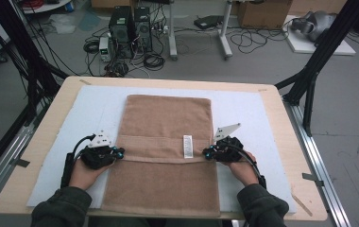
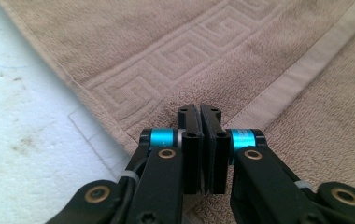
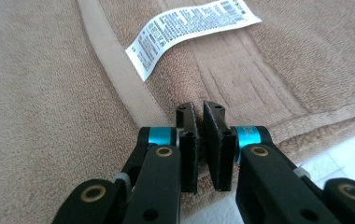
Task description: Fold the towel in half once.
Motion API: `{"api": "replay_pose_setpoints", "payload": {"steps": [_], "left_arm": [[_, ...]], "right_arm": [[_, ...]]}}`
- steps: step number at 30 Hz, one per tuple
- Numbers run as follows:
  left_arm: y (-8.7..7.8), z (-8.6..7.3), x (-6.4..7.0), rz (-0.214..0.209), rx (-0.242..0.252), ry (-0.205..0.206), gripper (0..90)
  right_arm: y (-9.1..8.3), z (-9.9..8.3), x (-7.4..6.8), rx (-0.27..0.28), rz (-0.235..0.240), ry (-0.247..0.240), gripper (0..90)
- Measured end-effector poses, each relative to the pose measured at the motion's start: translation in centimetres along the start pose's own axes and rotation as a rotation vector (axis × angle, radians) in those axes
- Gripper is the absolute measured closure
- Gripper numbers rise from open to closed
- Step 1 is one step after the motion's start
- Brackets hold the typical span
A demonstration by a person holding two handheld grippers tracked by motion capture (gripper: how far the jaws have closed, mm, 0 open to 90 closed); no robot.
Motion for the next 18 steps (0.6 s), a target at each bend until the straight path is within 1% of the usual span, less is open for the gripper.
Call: {"api": "replay_pose_setpoints", "payload": {"steps": [2,3,7,11,13,15,16,17,18], "left_arm": [[-0.3,0.1,0.1,-0.009,0.014,-0.006,87.5],[-0.5,0.3,0.1,-0.012,0.025,-0.008,87.5],[-1.3,1.0,0.7,-0.015,0.053,0.011,87.6],[-2.2,1.3,1.8,-0.030,0.055,0.019,87.6],[-2.9,1.1,2.7,-0.035,0.051,0.028,87.6],[-3.6,0.7,3.9,-0.047,0.044,0.041,87.7],[-3.9,0.4,4.6,-0.050,0.040,0.048,87.7],[-4.3,0.0,5.4,-0.049,0.039,0.052,87.8],[-4.7,-0.5,6.1,-0.062,0.036,0.053,87.7]], "right_arm": [[-0.4,0.0,0.3,0.023,0.013,0.024,85.2],[-0.7,0.0,0.3,0.032,0.010,0.027,85.2],[-1.9,0.0,0.6,0.073,0.001,0.042,85.2],[-3.3,0.3,0.1,0.095,-0.006,0.021,85.3],[-4.3,0.5,-0.4,0.102,0.001,-0.002,85.3],[-5.4,0.4,-1.1,0.112,0.026,-0.015,85.3],[-5.9,0.3,-1.5,0.114,0.031,-0.030,85.4],[-6.5,0.2,-2.1,0.114,0.047,-0.040,85.5],[-7.0,0.1,-2.7,0.121,0.079,-0.059,85.5]]}}
Point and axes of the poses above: each handheld gripper's, and its own axes: y roughly forward along the jaws, z roughly out of its top, x roughly to its right, the point moved 1 cm from there along y, roughly forward along the jaws, and after that the axes turned 13 degrees about -z, right-handed, at the moved point
